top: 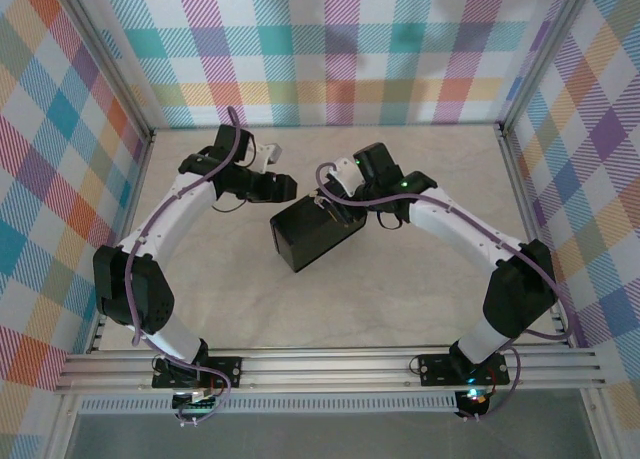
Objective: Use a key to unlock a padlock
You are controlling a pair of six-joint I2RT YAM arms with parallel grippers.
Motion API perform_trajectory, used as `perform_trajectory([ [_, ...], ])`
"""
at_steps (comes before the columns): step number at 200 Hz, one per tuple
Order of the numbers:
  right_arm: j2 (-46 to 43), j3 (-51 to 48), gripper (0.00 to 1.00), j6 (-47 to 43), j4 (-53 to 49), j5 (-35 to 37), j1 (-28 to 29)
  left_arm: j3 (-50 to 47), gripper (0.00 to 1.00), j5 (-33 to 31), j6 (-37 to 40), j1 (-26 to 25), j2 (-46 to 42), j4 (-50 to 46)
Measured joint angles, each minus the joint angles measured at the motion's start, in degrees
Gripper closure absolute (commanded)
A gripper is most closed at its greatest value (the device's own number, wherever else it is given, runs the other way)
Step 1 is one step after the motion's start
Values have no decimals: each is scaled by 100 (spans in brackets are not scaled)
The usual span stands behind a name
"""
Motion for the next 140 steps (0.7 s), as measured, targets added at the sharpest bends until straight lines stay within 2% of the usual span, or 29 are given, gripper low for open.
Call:
perform_trajectory([
  [33, 0, 0, 65, 13, -15, 103, 39, -17, 38, 59, 2, -114, -9, 0],
  [52, 0, 2, 69, 144, 9, 146, 55, -138, 38, 111, 0, -188, -57, 4],
  [140, 186, 321, 75, 780, -227, -11, -295, -264, 39, 173, -22, -459, -85, 50],
])
